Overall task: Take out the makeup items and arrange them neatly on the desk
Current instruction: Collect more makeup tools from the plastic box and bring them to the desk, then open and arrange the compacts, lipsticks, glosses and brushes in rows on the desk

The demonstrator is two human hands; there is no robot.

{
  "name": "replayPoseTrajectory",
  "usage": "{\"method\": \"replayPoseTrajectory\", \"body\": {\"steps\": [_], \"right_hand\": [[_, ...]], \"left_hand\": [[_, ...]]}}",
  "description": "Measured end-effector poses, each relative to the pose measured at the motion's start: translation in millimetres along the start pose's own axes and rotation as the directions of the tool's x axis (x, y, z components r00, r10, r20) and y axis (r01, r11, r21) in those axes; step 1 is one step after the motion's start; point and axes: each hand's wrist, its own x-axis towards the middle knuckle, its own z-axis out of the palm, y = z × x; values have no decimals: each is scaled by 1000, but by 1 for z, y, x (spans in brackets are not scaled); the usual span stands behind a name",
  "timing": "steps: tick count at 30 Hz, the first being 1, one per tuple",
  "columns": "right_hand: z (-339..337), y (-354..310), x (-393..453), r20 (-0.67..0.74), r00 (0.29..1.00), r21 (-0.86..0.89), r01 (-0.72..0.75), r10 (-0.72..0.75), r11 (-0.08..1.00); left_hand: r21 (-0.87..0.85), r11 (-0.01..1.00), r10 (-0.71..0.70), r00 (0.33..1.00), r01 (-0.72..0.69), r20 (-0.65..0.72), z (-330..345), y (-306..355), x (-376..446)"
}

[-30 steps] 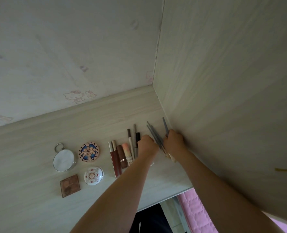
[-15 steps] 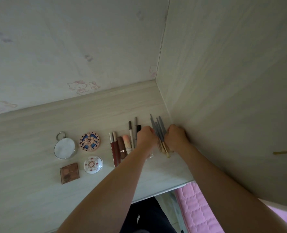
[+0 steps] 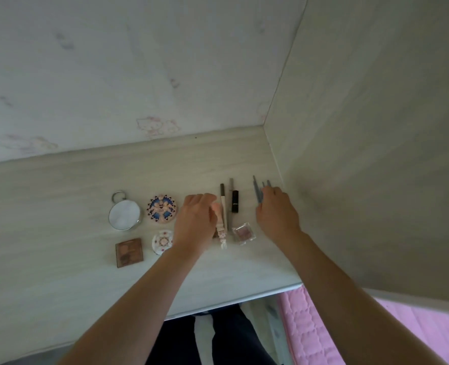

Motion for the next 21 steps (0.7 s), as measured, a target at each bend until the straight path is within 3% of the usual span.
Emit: {"method": "replayPoseTrajectory", "body": {"steps": [6,11,15,21], "right_hand": [[16,-67,-15,-67,992,-53,102,-105,993],[41,-139,-31,-64,993,-35,102,-104,994],[57,-184,-54,-128,989,-51,70,-76,996],[90,-227,-78,-93,995,-20,-44,42,999]], "left_hand": [[63,998,20,1000,-22,19,-40,-58,-1],[86,991,94,995,-98,40,-82,-125,-6],[108,980,158,982,-169,104,-108,-173,-14],[86,958,261,958,-272,119,-119,-216,-25]]}}
